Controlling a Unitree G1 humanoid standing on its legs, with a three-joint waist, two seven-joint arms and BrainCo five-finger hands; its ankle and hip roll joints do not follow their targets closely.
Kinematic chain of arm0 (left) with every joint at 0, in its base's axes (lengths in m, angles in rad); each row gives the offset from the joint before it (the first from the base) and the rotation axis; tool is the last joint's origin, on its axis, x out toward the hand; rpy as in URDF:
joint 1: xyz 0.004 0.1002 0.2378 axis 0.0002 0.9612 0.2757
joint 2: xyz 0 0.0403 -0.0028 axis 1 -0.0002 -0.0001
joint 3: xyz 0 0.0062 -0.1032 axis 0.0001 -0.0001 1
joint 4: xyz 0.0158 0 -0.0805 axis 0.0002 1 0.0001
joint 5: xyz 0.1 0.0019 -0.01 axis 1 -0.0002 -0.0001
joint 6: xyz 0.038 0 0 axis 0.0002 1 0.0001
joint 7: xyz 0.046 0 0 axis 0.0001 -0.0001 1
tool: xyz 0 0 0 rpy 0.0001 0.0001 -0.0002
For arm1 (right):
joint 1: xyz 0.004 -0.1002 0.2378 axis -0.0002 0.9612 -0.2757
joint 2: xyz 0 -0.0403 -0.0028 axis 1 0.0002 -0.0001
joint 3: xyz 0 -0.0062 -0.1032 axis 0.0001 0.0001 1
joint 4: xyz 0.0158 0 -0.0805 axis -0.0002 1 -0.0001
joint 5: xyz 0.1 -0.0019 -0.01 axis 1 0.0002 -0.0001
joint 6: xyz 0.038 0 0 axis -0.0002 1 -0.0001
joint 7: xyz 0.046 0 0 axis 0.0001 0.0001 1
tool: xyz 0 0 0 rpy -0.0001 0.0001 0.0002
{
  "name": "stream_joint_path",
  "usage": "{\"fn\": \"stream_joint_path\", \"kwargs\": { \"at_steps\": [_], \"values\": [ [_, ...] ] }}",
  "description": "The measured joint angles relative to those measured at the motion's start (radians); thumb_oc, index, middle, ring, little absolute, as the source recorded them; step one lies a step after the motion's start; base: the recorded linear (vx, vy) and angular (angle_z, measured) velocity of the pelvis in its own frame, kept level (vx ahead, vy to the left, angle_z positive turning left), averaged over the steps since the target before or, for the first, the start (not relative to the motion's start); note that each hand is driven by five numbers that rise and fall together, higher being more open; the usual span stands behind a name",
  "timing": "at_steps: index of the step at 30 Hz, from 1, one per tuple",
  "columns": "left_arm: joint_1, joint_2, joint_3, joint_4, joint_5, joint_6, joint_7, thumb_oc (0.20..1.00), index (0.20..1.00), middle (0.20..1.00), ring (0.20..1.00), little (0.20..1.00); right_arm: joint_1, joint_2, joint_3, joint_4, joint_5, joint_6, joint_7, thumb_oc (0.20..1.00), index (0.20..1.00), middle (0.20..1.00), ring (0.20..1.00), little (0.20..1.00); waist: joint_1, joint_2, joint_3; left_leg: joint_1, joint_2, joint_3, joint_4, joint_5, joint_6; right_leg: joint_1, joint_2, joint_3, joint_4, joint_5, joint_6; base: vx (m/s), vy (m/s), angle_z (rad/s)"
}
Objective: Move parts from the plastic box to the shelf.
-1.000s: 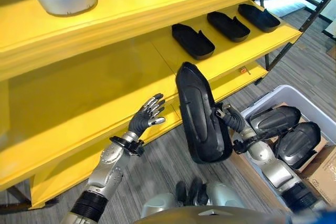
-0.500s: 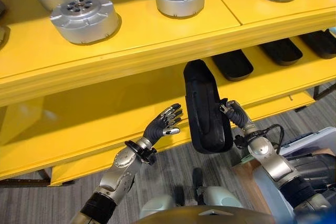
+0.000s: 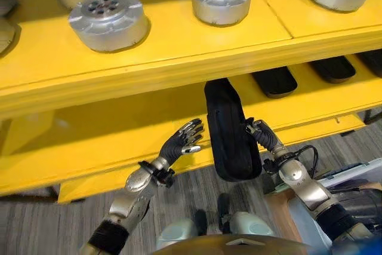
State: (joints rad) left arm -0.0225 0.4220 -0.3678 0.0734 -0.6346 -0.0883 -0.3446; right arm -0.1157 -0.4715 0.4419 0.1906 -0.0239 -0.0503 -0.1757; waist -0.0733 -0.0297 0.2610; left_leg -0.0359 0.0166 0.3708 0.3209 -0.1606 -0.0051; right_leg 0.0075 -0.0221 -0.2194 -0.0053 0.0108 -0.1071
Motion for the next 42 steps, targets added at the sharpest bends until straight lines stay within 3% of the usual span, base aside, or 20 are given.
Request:
{"fn": "stream_joint_path", "kwargs": {
  "at_steps": [4,6,7,8,9,11,13,19,22,27,33,38,42],
  "values": [
    [-0.042,-0.009,-0.025,-0.002,-0.001,0.012,-0.004,1.000,1.000,1.000,1.000,1.000,-0.017,-0.001,-0.015,0.026,0.001,0.011,0.011,0.200,0.200,0.200,0.200,0.200,-0.030,-0.004,0.021,0.015,0.231,0.194,0.081,0.001,-0.020,0.001,-0.051,-0.069,0.095,-0.072,0.020,0.08,0.159,0.74],
    [-0.043,-0.015,-0.028,-0.004,-0.001,0.014,-0.003,1.000,1.000,1.000,1.000,1.000,-0.017,-0.004,-0.041,0.023,0.000,0.013,0.015,0.200,0.200,0.200,0.200,0.200,-0.050,0.004,0.022,0.057,0.259,0.203,-0.030,0.022,-0.021,-0.003,-0.086,-0.074,0.126,-0.086,0.051,0.10,0.234,0.29],
    [-0.050,-0.016,-0.042,-0.006,-0.002,0.014,0.003,1.000,1.000,1.000,1.000,1.000,-0.012,-0.019,-0.045,0.023,0.001,0.018,0.013,0.200,0.200,0.200,0.200,0.200,-0.057,0.019,0.022,0.089,0.260,0.181,-0.112,0.052,-0.034,-0.001,-0.094,-0.074,0.145,-0.096,0.069,0.09,0.265,0.16],
    [-0.053,-0.020,-0.053,-0.011,-0.002,0.014,0.003,1.000,1.000,1.000,1.000,1.000,-0.006,-0.041,-0.045,0.023,0.001,0.022,0.013,0.200,0.200,0.200,0.200,0.200,-0.061,0.044,0.018,0.116,0.263,0.161,-0.182,0.092,-0.022,-0.003,-0.092,-0.078,0.172,-0.106,0.085,0.08,0.276,0.11],
    [-0.053,-0.037,-0.059,-0.006,-0.003,0.014,0.008,1.000,1.000,1.000,1.000,1.000,-0.001,-0.056,-0.061,0.035,0.000,0.023,0.014,0.200,0.200,0.200,0.200,0.200,-0.067,0.071,0.015,0.143,0.262,0.132,-0.213,0.162,-0.067,-0.016,-0.109,-0.071,0.227,-0.128,0.121,0.11,0.414,0.10],
    [-0.050,-0.044,-0.055,-0.002,-0.004,0.017,0.040,1.000,1.000,1.000,1.000,1.000,0.025,-0.055,-0.074,0.036,0.003,0.026,0.014,0.200,0.200,0.200,0.200,0.200,-0.060,0.055,0.006,0.150,0.172,0.103,-0.253,0.142,-0.069,-0.029,-0.184,-0.063,0.248,-0.120,0.171,0.10,0.364,0.12],
    [-0.043,-0.024,-0.046,-0.002,0.000,0.044,0.045,1.000,1.000,1.000,1.000,1.000,0.028,-0.030,-0.076,0.030,0.052,0.035,0.008,0.200,0.200,0.200,0.200,0.200,-0.031,0.051,0.004,0.177,0.102,0.099,-0.288,0.133,-0.047,-0.012,-0.236,-0.061,0.245,-0.103,0.179,0.11,0.283,0.20],
    [0.023,0.034,-0.036,-0.013,0.002,0.057,0.045,1.000,1.000,1.000,1.000,1.000,0.036,0.076,-0.075,0.027,0.075,0.037,-0.024,0.200,0.200,0.200,0.200,0.200,-0.006,0.029,-0.042,0.195,0.073,0.062,-0.306,0.123,-0.031,0.055,-0.249,-0.063,0.172,-0.066,0.191,0.07,0.137,0.23],
    [0.039,0.034,-0.024,-0.013,0.000,0.047,0.049,1.000,1.000,1.000,1.000,1.000,0.036,0.069,-0.076,0.026,0.046,0.042,-0.027,0.200,0.200,0.200,0.200,0.200,0.010,0.016,-0.056,0.194,0.076,0.060,-0.306,0.123,-0.031,0.075,-0.241,-0.067,0.132,-0.059,0.203,0.01,-0.008,0.00],
    [0.068,0.028,-0.011,-0.014,-0.001,0.019,0.071,1.000,1.000,1.000,1.000,1.000,0.032,0.020,-0.079,0.025,-0.001,0.064,-0.027,0.200,0.200,0.200,0.200,0.200,0.039,0.008,-0.059,0.174,0.124,0.053,-0.301,0.143,-0.059,0.086,-0.188,-0.075,0.083,-0.057,0.215,0.00,-0.079,0.01],
    [0.074,0.025,0.080,-0.060,-0.002,0.010,0.073,1.000,1.000,1.000,1.000,1.000,-0.092,-0.073,-0.126,0.183,-0.024,0.150,-0.062,0.200,0.200,0.200,0.200,0.200,0.088,-0.005,-0.041,0.105,0.195,0.003,-0.274,0.180,-0.075,0.051,-0.124,-0.118,0.100,-0.065,0.189,-0.02,-0.105,0.14],
    [-0.010,0.078,0.139,-0.065,-0.009,0.014,0.068,1.000,1.000,1.000,1.000,1.000,-0.292,-0.135,-0.160,0.339,-0.039,0.219,-0.069,0.200,0.200,0.200,0.200,0.200,0.149,-0.012,0.048,0.011,0.217,-0.025,-0.208,0.187,-0.084,-0.047,-0.128,-0.126,0.203,-0.089,0.158,-0.14,-0.110,0.10],
    [-0.160,0.137,0.134,-0.116,-0.011,-0.030,0.032,1.000,1.000,1.000,1.000,1.000,-0.468,-0.141,-0.158,0.461,-0.037,0.232,-0.071,0.200,0.200,0.200,0.200,0.200,0.164,-0.005,0.171,-0.088,0.230,-0.055,-0.159,0.206,-0.085,-0.146,-0.139,-0.140,0.290,-0.104,0.139,-0.17,-0.034,0.12]
  ]
}}
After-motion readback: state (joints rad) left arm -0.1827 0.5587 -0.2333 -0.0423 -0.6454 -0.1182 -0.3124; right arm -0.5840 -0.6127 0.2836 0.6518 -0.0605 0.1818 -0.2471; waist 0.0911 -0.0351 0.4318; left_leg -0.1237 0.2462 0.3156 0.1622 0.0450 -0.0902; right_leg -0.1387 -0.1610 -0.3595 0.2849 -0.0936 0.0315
